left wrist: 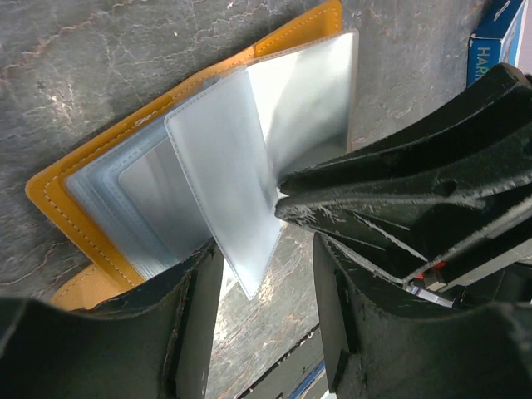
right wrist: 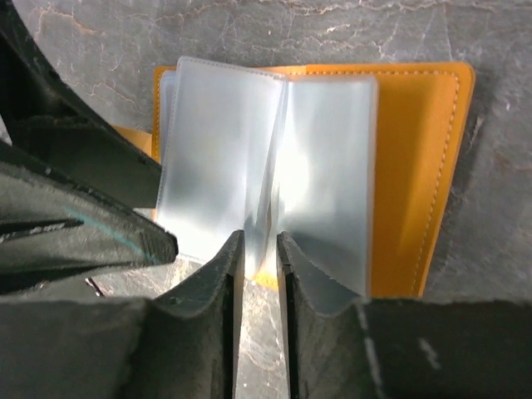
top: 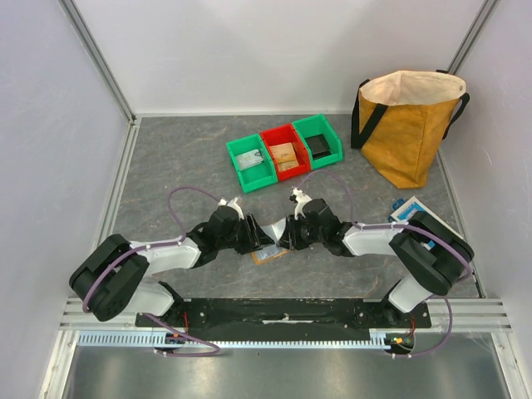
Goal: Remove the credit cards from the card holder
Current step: Remove the credit card from the card holder.
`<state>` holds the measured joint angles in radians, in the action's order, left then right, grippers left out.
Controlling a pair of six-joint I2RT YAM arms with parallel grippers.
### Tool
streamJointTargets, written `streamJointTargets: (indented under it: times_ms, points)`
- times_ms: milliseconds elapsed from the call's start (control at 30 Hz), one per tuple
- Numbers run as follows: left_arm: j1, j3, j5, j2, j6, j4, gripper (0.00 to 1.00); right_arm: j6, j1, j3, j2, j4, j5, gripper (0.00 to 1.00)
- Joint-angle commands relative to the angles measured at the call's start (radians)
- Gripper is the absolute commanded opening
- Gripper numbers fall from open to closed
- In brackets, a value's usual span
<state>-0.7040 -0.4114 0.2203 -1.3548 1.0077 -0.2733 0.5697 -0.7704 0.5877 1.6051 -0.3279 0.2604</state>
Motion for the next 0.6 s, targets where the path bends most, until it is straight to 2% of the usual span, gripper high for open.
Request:
streamJointTargets:
  times_ms: [0, 100, 333, 567]
  points:
    - [-0.011, -0.013, 0.008, -0.015, 0.032, -0.035, 0.54, -0.011, -0.003, -0.032, -0.1, 0.047, -0.07, 0.32]
    - [-0.008, -0.03, 0.011, -0.02, 0.028, -0.041, 0.53, -0.013, -0.003, -0.052, -0.175, 0.064, -0.134, 0.37]
    - [-0.015, -0.121, 0.037, -0.082, -0.006, -0.044, 0.52, -0.008, -0.003, -0.129, -0.373, 0.066, -0.318, 0.38]
    - [-0.031, -0.231, 0.056, -0.181, -0.034, -0.047, 0.51, -0.031, -0.003, -0.192, -0.499, 0.033, -0.325, 0.38]
